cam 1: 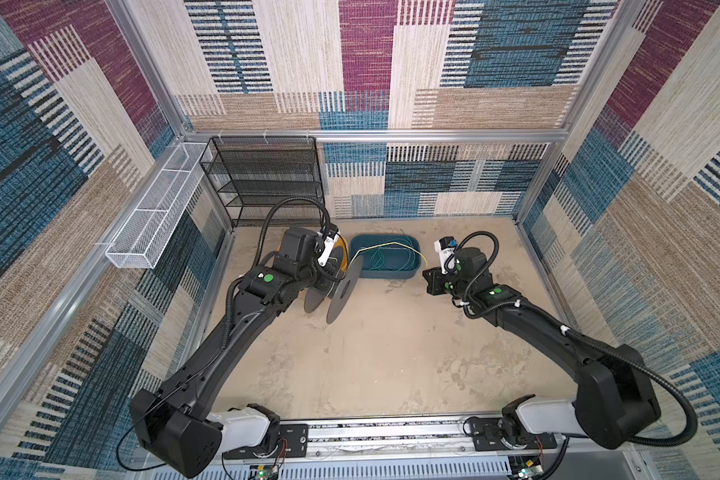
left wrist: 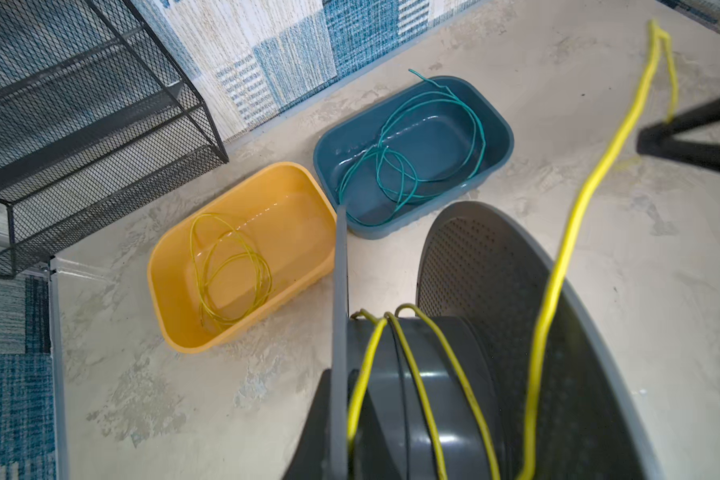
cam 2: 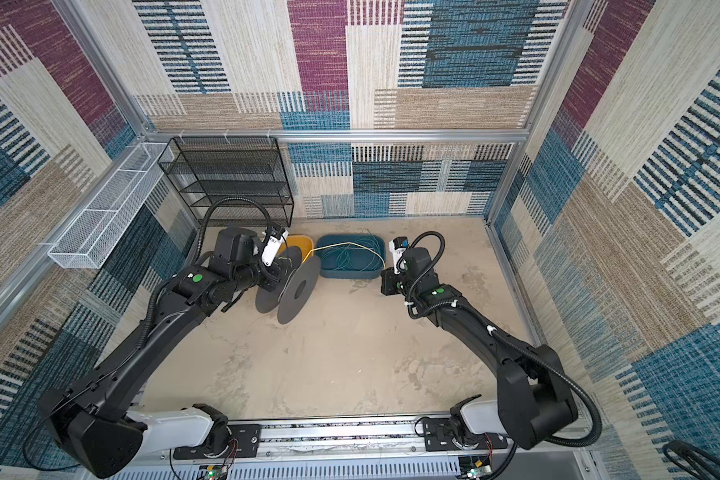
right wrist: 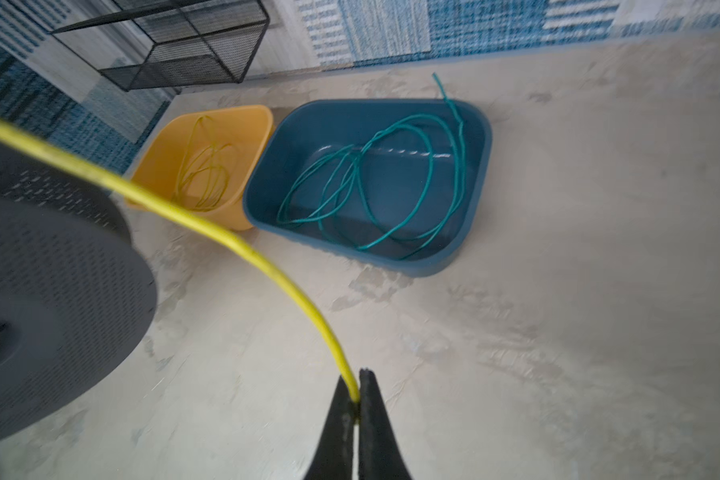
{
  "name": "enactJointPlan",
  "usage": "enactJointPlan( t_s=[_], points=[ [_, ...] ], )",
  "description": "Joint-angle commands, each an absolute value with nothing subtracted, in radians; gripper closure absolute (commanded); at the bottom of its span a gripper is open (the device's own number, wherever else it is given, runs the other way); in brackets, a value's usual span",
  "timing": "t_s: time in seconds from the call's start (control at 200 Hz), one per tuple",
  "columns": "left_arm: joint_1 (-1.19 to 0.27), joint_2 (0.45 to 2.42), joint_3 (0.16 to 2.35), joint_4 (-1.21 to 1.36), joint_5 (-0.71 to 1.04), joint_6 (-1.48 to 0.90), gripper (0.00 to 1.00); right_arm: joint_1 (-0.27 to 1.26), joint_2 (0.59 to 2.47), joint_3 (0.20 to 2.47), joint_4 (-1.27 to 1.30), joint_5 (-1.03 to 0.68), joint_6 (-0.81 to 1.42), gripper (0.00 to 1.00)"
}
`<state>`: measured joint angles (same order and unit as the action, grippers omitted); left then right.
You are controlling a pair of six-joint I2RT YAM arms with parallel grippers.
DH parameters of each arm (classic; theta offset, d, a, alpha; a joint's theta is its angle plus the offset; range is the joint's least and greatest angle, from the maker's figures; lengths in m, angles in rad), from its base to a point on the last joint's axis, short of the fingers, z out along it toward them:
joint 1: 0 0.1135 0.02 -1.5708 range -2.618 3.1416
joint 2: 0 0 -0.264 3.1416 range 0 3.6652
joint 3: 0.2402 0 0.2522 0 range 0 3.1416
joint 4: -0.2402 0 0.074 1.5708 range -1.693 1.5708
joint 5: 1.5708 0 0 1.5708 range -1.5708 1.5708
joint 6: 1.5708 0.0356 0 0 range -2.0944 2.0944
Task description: Wrap the cables
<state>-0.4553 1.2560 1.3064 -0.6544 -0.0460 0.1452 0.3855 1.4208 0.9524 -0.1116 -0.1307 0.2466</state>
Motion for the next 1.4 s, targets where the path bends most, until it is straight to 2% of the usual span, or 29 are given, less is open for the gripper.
enactJointPlan(
  t_s=[0.0, 0.28, 0.526, 0.896, 1.107, 1.392],
  points=[
    [-0.454, 1.194, 1.303, -0.674, 0.012, 0.123, 1.0, 0.38, 1.513, 1.009, -0.058, -0.072, 0.196, 1.0],
    [-0.373, 1.152, 1.45, -0.65, 0.19, -0.015, 1.0, 0.399, 1.618, 0.945, 0.005, -0.013, 0.187, 1.0],
    [-0.302, 1.222, 1.535, -0.539, 0.253, -0.154, 1.0, 0.551, 1.644, 0.848, 0.045, 0.022, 0.224, 1.0],
    [-0.231, 1.359, 1.614, -0.337, 0.074, -0.344, 1.0, 0.885, 1.563, 0.696, 0.005, 0.216, 0.318, 1.0],
    [-0.243, 1.451, 1.615, -0.237, -0.087, -0.407, 1.0, 1.065, 1.515, 0.759, -0.088, 0.319, 0.344, 1.0],
    [-0.305, 1.544, 1.646, -0.207, -0.342, -0.338, 1.0, 1.293, 1.479, 0.897, -0.192, 0.396, 0.358, 1.0]
  ],
)
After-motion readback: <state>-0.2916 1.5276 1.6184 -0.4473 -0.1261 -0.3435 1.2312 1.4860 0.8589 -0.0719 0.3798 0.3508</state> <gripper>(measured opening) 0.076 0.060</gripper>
